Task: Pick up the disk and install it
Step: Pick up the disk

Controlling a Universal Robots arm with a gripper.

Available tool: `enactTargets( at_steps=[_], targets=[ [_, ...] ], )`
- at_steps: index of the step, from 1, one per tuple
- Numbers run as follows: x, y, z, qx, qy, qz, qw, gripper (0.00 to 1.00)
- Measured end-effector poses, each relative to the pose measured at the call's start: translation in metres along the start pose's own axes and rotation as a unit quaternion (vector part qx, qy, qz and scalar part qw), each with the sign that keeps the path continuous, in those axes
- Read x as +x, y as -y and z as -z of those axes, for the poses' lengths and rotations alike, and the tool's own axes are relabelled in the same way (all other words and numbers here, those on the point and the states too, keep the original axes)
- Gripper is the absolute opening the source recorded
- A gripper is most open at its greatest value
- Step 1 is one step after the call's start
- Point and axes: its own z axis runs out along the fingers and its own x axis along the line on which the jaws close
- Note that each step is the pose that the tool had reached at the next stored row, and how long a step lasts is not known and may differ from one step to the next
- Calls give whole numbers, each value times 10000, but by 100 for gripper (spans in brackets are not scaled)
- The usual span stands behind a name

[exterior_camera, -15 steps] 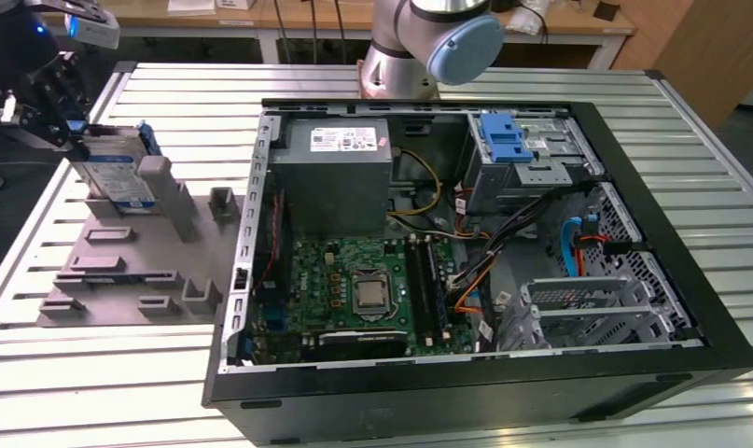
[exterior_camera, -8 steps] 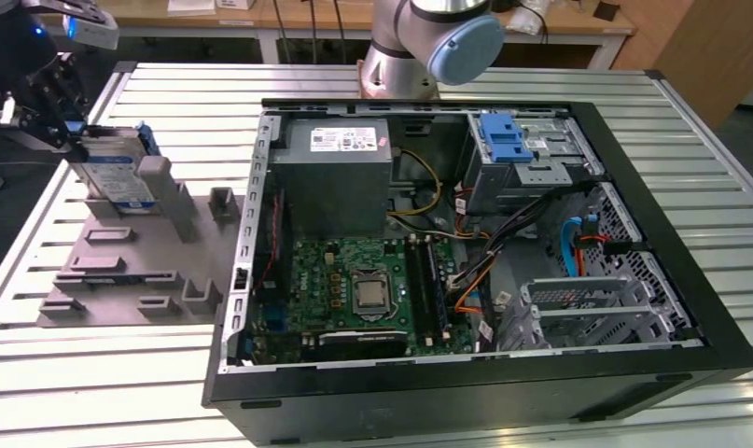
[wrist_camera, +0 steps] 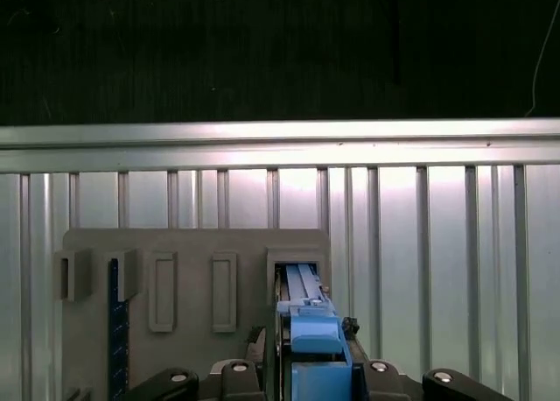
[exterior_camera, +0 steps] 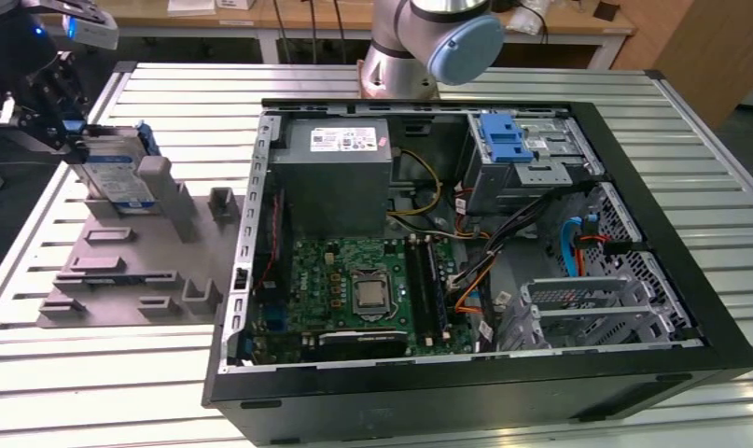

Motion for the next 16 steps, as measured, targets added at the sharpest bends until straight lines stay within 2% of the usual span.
enactTargets(
  at_steps=[1, 5, 7, 8, 16],
  targets=[
    [0, 0, 1, 0, 0, 0, 10000, 44],
    [0, 0, 12, -1, -2, 0, 10000, 44],
    [0, 0, 13, 0, -2, 0, 10000, 43],
    [0, 0, 13, 0, -2, 0, 10000, 36],
    [0, 0, 13, 0, -3, 0, 10000, 36]
  ],
)
